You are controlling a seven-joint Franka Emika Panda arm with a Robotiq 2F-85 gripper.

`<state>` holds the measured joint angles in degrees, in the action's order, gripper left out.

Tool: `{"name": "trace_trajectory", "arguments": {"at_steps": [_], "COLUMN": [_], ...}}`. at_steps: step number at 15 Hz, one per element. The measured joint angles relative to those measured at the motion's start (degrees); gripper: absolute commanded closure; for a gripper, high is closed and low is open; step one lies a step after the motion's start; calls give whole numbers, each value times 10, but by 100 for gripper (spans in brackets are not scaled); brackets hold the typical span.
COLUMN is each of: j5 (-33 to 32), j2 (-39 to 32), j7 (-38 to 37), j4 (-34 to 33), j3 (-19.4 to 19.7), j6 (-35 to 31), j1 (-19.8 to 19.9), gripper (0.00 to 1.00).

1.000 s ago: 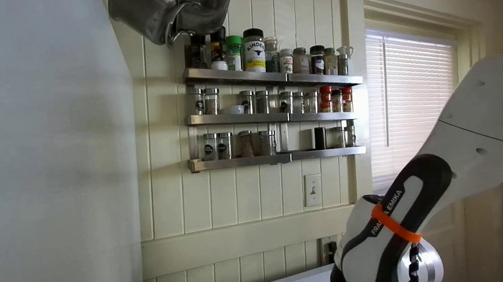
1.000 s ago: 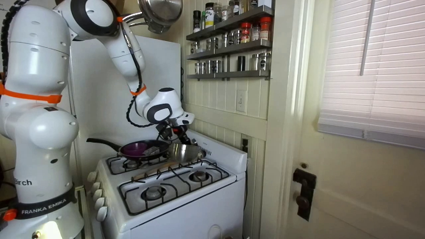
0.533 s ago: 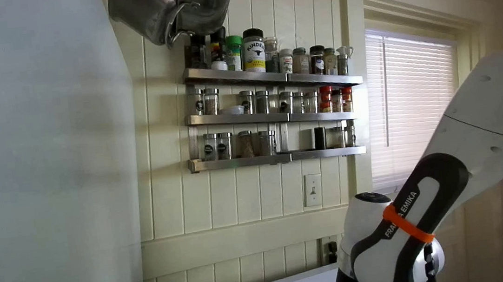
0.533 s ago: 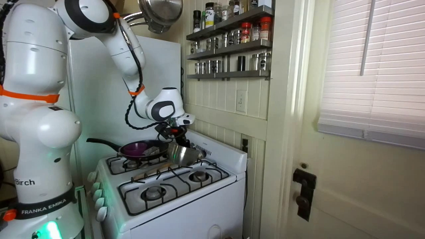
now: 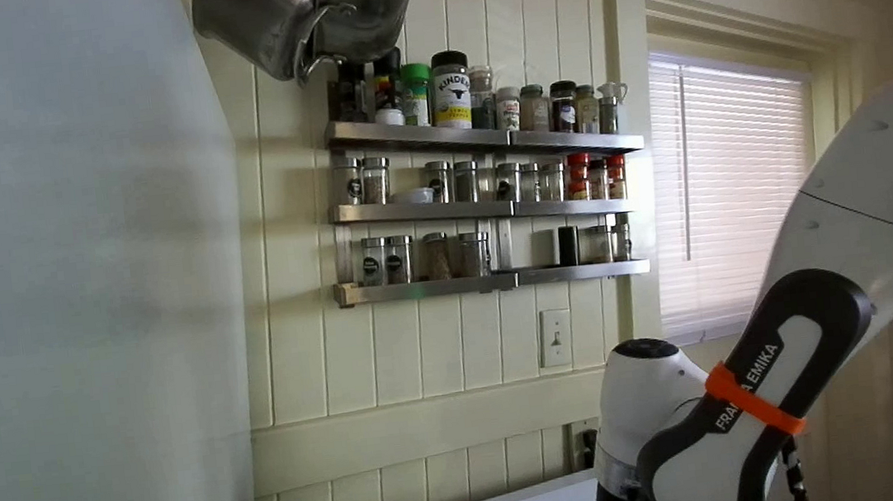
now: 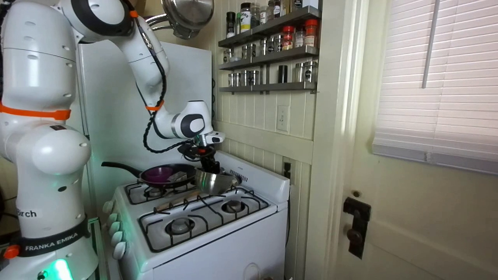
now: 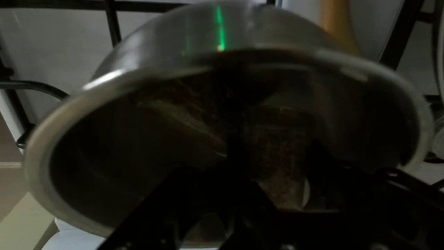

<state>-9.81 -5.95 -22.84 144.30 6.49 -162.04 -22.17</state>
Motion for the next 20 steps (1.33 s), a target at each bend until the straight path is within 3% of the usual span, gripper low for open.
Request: {"name": "trace_trajectory", "arguments": {"at_steps": [1, 2, 6, 13, 20], "j5": [-20, -41, -106, -131, -135], "j2": [3, 6, 15, 21, 97], "j7": [-13, -27, -73, -86, -88], "j4": [0, 1, 10, 25, 37], "j3": [-7, -11, -27, -53, -86], "j6": [6, 15, 64, 93, 93], "j1": [10, 19, 54, 89, 115], "gripper": [27, 25, 0, 0, 0]}}
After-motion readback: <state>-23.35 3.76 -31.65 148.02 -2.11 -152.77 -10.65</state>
